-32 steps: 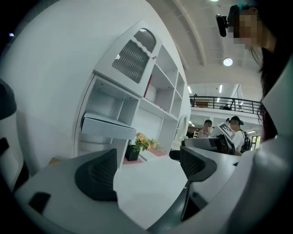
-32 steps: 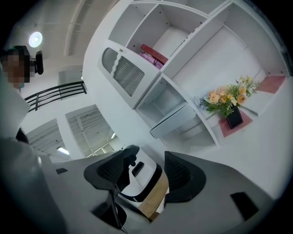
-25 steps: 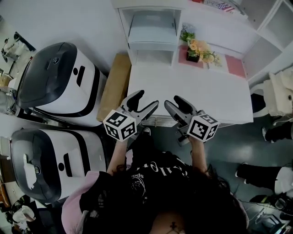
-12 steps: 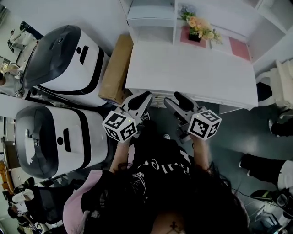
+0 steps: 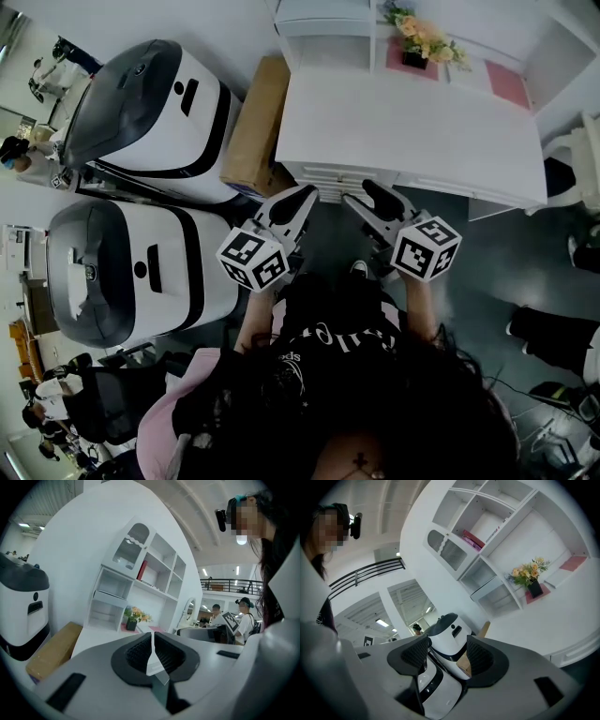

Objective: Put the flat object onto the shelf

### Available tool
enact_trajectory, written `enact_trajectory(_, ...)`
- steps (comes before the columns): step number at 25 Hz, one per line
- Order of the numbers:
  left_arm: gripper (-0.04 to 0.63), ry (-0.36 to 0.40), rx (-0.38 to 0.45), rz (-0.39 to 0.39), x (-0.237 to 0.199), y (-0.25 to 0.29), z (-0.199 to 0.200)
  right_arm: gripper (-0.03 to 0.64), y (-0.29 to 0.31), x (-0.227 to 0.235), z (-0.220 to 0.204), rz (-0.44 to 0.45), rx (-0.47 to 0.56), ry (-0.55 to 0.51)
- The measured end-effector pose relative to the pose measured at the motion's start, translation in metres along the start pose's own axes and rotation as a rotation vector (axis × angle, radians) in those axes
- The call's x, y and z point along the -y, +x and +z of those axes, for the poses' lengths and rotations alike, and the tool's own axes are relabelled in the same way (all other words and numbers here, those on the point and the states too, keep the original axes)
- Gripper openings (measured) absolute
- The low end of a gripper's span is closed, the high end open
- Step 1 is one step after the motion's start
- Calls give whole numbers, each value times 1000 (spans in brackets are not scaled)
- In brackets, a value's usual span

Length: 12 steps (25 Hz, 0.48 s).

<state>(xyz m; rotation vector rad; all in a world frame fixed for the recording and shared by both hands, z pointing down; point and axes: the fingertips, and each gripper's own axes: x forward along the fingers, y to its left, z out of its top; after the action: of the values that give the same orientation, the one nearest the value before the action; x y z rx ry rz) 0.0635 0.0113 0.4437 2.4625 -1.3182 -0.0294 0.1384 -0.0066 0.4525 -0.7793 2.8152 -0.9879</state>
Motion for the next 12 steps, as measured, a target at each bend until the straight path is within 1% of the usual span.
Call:
enact_trajectory(2,32,0,4,-2,-1,-9,1,262,3,-7,-1,1,12,-7)
enact_trajectory(4,32,-1,0,-6,-2,-21,0,183,8,-18,-5,2,28,-9)
enact_trajectory(5,32,-1,-2,-7,-4,-29,-1,162,11,-24,-8,4,32,-9)
enact_trajectory(9,32,11,7,1,-10,-65,0,149,25,-53,-25,15,19,-25)
enact_trajectory(12,32,18,4,-9,-15,-95,-4,143,34,-79,-45,11,12,-39)
